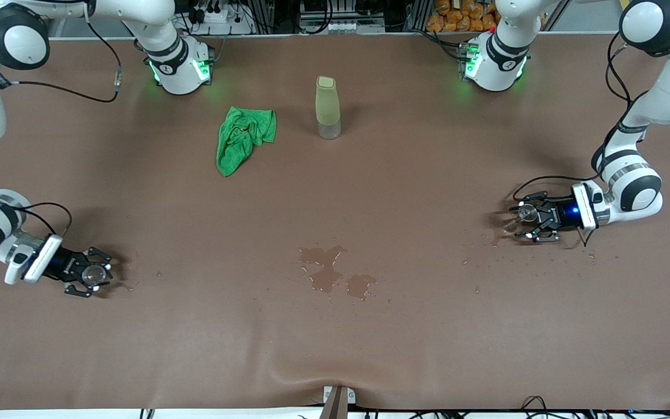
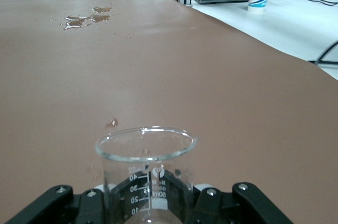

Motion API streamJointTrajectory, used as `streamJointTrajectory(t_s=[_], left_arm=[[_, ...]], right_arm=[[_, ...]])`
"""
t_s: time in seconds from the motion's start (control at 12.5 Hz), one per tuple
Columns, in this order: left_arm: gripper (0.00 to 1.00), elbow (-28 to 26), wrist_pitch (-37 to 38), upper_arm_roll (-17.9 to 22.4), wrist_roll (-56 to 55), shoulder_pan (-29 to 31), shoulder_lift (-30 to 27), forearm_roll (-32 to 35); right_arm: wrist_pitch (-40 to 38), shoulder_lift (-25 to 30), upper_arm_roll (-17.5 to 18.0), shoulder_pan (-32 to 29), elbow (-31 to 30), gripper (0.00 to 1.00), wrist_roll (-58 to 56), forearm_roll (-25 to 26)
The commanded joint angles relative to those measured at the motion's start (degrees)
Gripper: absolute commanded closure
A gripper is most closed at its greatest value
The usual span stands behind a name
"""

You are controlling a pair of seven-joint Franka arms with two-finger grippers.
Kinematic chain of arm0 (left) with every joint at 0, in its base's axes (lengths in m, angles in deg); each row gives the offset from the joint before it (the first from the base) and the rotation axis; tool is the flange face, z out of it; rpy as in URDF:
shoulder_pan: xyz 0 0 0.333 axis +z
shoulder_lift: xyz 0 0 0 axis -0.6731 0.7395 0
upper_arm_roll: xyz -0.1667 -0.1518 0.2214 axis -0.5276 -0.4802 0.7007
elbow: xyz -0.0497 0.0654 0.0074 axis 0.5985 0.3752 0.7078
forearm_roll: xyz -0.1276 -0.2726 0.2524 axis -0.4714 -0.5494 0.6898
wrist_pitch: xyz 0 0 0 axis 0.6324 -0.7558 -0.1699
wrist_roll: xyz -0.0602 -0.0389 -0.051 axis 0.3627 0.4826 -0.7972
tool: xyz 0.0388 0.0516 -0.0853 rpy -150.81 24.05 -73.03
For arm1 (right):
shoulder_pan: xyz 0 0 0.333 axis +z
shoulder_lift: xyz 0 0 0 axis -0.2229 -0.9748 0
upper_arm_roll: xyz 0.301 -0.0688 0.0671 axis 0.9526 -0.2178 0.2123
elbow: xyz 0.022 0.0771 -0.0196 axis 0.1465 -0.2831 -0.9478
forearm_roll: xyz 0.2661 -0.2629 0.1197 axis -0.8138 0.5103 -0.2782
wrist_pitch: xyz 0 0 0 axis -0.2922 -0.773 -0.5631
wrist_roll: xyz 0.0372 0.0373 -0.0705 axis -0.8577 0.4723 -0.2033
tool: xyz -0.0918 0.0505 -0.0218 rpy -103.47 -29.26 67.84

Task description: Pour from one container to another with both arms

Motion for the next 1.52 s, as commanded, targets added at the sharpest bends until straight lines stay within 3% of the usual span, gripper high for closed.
streamJointTrajectory(t_s=[0.0,0.32,0.4,0.48,0.88,1.04,1.2,1.44], left_arm=[[0.0,0.47,0.66,0.29,-3.36,0.34,-0.92,1.25],[0.0,0.29,0.13,3.89,-11.17,0.34,-4.51,3.26],[0.0,0.2,-0.39,4.51,-14.94,0.25,-6.53,4.57],[0.0,0.11,-0.65,4.78,-20.11,0.34,-8.98,6.5],[0.0,0.55,-2.41,5.31,-48.66,0.17,-21.73,16.78],[0.0,3.35,-2.15,4.61,-69.53,-0.01,-25.6,22.66],[0.0,5.46,-2.24,0.15,-82.6,-0.01,-30.09,32.32],[0.0,7.32,-1.8,-1.8,-96.34,-0.01,-34.74,36.39]], right_arm=[[-2.48,-4.4,1.45,-3.81,1.87,1.0,-4.59,-2.95],[-2.48,-4.67,1.28,-5.57,1.87,1.0,-6.9,-4.2],[-2.57,-4.67,1.28,-5.74,1.87,0.76,-6.72,-4.2],[-2.65,-4.5,1.28,-6.09,1.87,0.01,-6.64,-4.28],[-4.58,-2.57,1.45,-6.71,1.87,0.0,-2.0,-3.76],[-5.81,-0.2,1.36,-6.63,1.87,0.0,1.17,-2.53],[-5.91,2.43,1.36,-6.45,1.78,0.0,6.26,-0.26],[-6.79,6.13,1.89,-5.57,1.78,0.0,16.01,3.97]])
